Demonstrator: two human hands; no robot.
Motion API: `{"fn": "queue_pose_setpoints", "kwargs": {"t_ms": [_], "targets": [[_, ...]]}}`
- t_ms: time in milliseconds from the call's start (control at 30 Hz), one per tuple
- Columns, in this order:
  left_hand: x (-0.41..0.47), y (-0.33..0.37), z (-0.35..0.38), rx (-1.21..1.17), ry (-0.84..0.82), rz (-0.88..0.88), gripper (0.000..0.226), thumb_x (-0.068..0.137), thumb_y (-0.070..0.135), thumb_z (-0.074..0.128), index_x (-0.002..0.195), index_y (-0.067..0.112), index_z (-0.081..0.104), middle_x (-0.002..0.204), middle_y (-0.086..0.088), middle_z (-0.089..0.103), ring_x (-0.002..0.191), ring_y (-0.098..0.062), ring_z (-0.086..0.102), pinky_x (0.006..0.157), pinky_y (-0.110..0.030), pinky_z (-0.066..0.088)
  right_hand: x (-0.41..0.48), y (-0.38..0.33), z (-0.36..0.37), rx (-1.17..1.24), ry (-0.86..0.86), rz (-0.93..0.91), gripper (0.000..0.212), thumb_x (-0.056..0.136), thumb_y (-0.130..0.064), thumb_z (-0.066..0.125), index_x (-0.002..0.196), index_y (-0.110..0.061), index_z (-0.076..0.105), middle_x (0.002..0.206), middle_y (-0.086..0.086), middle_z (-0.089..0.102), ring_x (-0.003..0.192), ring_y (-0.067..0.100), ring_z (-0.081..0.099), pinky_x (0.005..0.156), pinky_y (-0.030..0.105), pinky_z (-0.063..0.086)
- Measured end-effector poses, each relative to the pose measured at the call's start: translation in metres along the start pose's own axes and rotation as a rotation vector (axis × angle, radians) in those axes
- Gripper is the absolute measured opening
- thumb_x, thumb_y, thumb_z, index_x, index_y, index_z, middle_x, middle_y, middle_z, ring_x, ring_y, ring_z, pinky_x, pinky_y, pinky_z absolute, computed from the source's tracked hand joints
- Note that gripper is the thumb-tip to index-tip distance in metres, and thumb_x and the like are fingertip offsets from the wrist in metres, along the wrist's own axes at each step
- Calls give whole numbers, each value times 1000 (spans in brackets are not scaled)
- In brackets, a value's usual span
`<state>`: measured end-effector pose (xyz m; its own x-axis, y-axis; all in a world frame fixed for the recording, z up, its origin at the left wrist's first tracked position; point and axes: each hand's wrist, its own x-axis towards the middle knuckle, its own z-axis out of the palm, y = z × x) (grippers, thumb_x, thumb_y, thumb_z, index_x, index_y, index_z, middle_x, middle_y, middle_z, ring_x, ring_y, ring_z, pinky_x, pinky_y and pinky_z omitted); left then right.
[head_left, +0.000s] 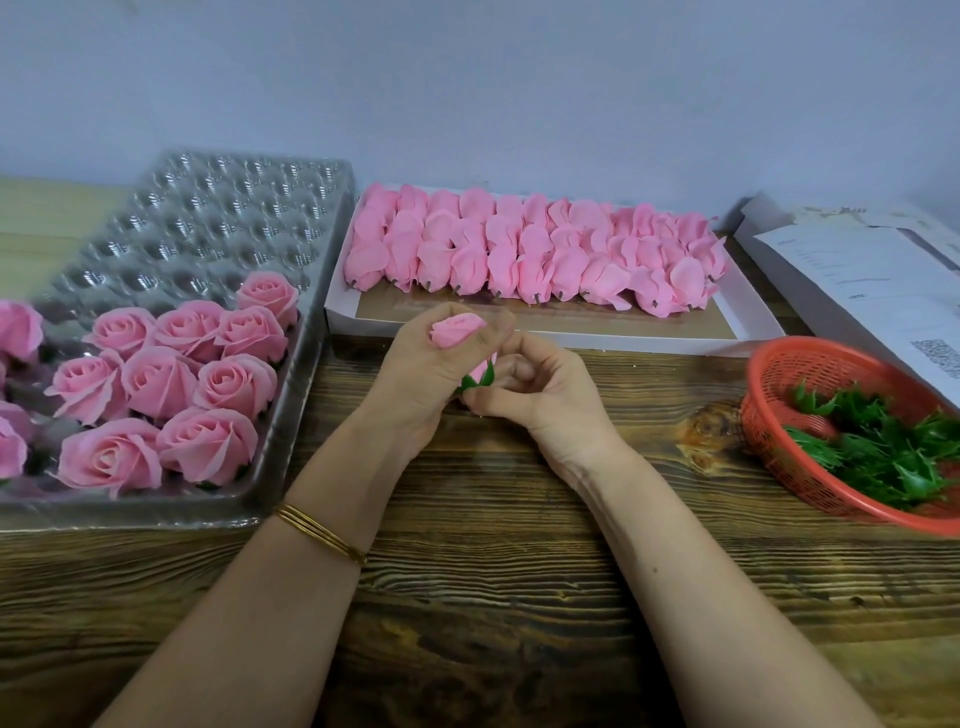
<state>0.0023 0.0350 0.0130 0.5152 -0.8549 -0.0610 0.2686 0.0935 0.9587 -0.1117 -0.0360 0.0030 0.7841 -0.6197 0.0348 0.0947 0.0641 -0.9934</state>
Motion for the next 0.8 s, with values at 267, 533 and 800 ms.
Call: {"fn": "queue_pose_setpoints", "kwargs": {"t_ms": [267, 533, 800], "targets": [[1, -2, -1, 26, 24, 20, 47, 60, 49, 90, 76, 13, 64, 70, -1, 62, 70, -16, 61, 65, -31, 51, 0, 0, 6, 10, 66, 4, 28, 76, 19, 68, 94, -2, 66, 68, 4, 65, 66, 16, 59, 73, 27, 51], [-2, 3, -4, -71, -147, -68, 49, 61, 19, 91, 101, 7, 65, 95, -10, 70, 84, -19, 68, 71, -30, 58, 3, -2, 2, 191, 78, 78, 24, 83, 15, 64, 100, -2, 64, 78, 14, 65, 81, 31, 63, 70, 24, 56], [-3, 5, -10, -22, -283, -55, 13, 70, 16, 83, 79, 24, 77, 95, -9, 66, 94, -24, 63, 82, -36, 52, 1, -8, -4, 384, -118, 160, 26, 75, 2, 64, 100, -5, 68, 78, 6, 72, 71, 15, 70, 71, 22, 59]]}}
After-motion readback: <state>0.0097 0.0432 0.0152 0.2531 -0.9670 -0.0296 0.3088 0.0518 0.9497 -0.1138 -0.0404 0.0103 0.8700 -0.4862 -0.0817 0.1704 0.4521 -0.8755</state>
